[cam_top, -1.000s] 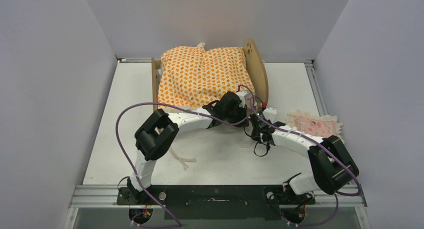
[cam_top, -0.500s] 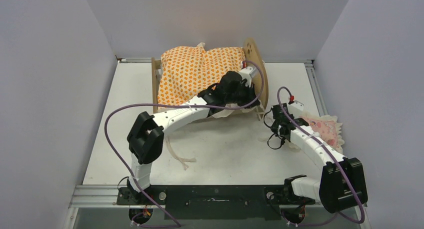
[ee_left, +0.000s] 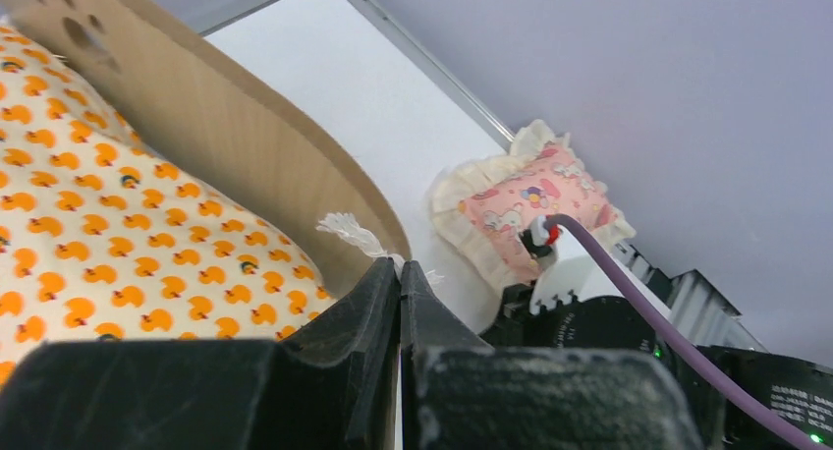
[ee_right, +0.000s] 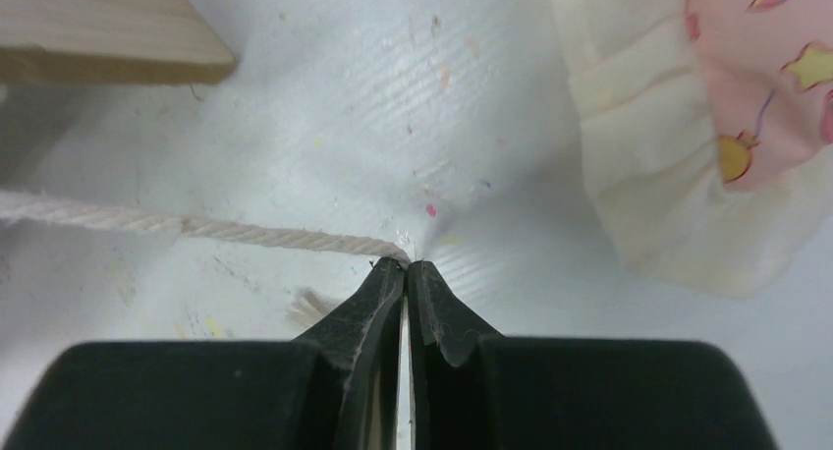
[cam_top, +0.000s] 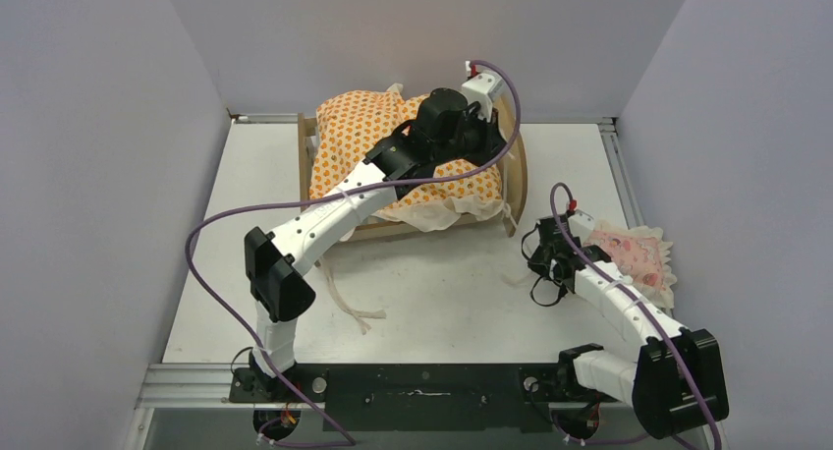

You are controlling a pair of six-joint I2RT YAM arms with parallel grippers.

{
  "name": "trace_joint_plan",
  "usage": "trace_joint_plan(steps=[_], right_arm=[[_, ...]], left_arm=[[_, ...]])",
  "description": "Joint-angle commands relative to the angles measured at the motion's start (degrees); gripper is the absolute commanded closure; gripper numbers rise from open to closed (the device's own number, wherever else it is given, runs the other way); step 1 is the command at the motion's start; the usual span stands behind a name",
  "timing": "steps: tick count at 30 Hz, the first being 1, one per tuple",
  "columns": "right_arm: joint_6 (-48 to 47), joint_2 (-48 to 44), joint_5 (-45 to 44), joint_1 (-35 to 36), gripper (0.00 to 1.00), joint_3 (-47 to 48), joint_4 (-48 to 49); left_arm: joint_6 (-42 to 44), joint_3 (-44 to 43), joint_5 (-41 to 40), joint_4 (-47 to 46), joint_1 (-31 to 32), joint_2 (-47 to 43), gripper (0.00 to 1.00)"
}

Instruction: Set up the pet bed

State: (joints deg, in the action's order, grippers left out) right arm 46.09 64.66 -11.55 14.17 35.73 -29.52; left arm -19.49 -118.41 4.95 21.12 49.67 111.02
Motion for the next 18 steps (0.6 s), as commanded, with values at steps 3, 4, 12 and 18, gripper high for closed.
trace_joint_plan(steps=[3,4,12,18], right_arm=[[2.4,-1.2,5.4,-0.4,0.95,-5.0,4.9],[2.5,-0.8,5.6,-0.5,0.95,-5.3,5.6],[7.7,-1.8,4.4,-1.3,0.95,-10.0,5.2],[9.6,-1.3,5.5,-2.0,0.95,-11.4,8.3]], left_arm=[[3.6,-9.1,-2.3,-0.7,-2.7,2.1,1.0],[3.9,-10.3,-2.2,-0.4,-2.8,2.9,1.0],[4.2,-18.1,-2.0,-2.6,-5.0,7.4,1.0],[2.7,-19.8,-2.9,-6.8,-7.6,9.8,1.0]])
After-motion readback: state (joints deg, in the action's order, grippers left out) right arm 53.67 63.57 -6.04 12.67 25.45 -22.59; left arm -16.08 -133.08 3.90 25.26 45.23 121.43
